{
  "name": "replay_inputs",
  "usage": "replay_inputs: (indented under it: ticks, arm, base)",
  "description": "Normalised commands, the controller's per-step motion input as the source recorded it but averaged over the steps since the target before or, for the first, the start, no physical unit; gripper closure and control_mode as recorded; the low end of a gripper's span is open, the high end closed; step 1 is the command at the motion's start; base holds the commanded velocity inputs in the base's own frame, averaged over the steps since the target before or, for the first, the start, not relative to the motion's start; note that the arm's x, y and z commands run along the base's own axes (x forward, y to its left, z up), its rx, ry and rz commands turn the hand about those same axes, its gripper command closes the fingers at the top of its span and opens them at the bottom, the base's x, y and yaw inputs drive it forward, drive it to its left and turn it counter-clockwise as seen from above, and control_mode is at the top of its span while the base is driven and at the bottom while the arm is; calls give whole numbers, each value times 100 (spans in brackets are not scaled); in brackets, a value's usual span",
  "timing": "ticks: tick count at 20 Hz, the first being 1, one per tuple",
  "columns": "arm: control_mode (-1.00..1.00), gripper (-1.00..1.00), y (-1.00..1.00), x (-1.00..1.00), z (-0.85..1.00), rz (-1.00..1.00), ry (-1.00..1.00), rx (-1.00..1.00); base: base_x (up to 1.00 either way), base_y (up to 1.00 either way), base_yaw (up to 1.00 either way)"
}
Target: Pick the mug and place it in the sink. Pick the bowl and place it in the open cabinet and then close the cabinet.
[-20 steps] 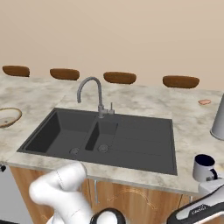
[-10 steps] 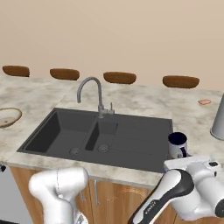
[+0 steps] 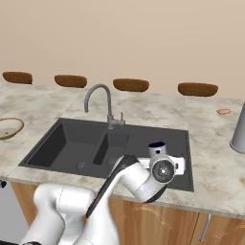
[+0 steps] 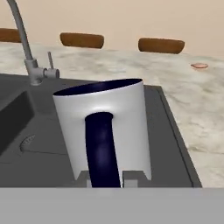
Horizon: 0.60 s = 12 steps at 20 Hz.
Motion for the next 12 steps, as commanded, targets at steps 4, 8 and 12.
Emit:
replay_inputs:
  ticks: [4, 8, 12]
  arm:
    - [-100, 100, 100, 54, 3, 4, 71, 3]
    - [-100, 100, 100, 42, 6, -4, 44, 0]
    - [-100, 100, 100, 28, 0, -18, 28, 0]
  base:
    - [0, 0, 0]
    - [0, 0, 0]
    - [0, 0, 0]
